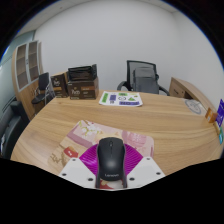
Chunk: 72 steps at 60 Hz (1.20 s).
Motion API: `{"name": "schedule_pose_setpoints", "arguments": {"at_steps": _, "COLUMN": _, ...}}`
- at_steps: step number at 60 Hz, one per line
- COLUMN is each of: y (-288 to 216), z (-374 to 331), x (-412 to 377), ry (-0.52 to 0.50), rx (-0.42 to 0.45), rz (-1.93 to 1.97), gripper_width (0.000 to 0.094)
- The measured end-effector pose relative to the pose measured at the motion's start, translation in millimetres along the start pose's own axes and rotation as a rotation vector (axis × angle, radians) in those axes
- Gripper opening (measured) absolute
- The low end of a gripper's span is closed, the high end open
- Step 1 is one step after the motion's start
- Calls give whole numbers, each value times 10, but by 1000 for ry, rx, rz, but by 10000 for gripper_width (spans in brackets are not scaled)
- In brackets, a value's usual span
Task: Arrange mouse
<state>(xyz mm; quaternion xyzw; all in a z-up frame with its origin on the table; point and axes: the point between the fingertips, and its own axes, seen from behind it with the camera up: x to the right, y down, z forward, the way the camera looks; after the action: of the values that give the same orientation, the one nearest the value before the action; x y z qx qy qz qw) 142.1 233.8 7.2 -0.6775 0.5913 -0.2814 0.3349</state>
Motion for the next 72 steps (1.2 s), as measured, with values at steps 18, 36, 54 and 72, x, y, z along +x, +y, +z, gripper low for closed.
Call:
{"name": "schedule_pose_setpoints", "arguments": {"at_steps": 18, "y": 55, "z": -132, "x": 126, "ry": 65, "rx": 5, "rz": -28, "gripper_width": 826}}
{"name": "schedule_pose_setpoints", "arguments": {"at_steps": 36, "y": -106, "z": -1943, "x": 442, "ry": 12, "rx": 28, "rz": 7, "gripper_width": 872}}
{"name": "schedule_pose_setpoints", "arguments": {"at_steps": 54, "y": 556, "z": -3522, "x": 1277, "ry": 147, "rx": 15, "rz": -7, "gripper_width": 873}}
{"name": "schedule_pose_setpoints", "arguments": {"at_steps": 72, "y": 905, "z": -3992, "x": 1616, "ry": 222, "rx": 16, "rz": 61, "gripper_width": 869}}
